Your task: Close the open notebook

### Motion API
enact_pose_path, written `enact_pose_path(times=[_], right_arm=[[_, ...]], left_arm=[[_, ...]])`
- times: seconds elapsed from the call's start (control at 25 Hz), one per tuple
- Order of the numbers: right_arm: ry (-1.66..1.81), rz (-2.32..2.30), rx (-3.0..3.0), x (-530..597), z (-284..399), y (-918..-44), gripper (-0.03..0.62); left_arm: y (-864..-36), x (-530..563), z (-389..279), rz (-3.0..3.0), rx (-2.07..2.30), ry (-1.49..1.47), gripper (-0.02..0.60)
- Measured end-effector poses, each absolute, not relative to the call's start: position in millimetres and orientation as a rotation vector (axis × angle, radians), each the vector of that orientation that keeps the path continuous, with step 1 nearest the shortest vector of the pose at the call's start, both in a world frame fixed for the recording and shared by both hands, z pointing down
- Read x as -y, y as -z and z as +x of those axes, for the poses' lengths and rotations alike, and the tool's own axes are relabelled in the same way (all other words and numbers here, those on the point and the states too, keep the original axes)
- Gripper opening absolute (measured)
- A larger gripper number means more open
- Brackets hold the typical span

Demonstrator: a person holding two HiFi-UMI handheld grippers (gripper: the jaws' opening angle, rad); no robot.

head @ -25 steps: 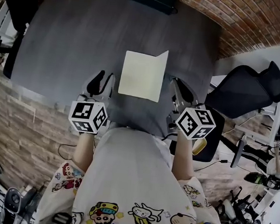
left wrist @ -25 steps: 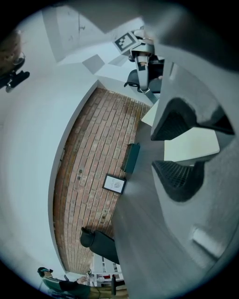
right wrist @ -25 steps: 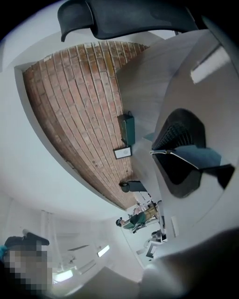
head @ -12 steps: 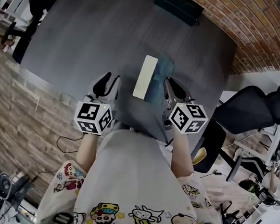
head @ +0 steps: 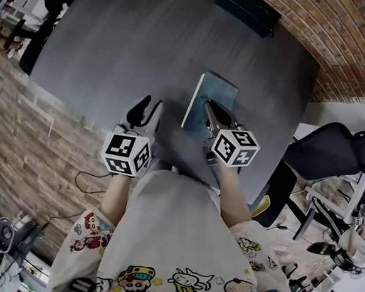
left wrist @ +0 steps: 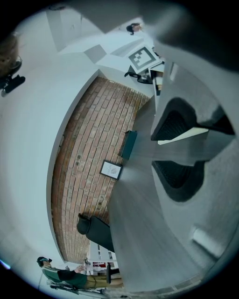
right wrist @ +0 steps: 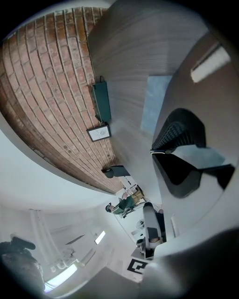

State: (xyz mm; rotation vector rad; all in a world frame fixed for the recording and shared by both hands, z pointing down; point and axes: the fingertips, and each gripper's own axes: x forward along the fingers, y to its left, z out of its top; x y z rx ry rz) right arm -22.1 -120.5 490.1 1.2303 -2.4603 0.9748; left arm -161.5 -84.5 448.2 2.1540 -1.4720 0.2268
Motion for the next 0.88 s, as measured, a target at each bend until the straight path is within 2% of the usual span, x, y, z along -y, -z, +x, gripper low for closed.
enact_pose_path(times=[0.28, 0.64, 0.88], right_arm=[[-0.994, 1.207, 2.464, 122.8, -33.7, -522.0, 0.043], [-1.003, 1.127, 2.477, 128.5, -67.2, -539.7, 0.083], [-0.998, 1.033, 2.469, 125.3, -88.0, -548.1, 0.16]], left_arm=[[-455.9, 88.3, -161.5, 2.146, 1.454, -0.241, 0.133], [-461.0, 85.9, -168.5, 2.117, 1.471, -0.246, 0.133], [-462.6, 84.1, -176.8, 2.099, 1.494, -0.24, 0.133]])
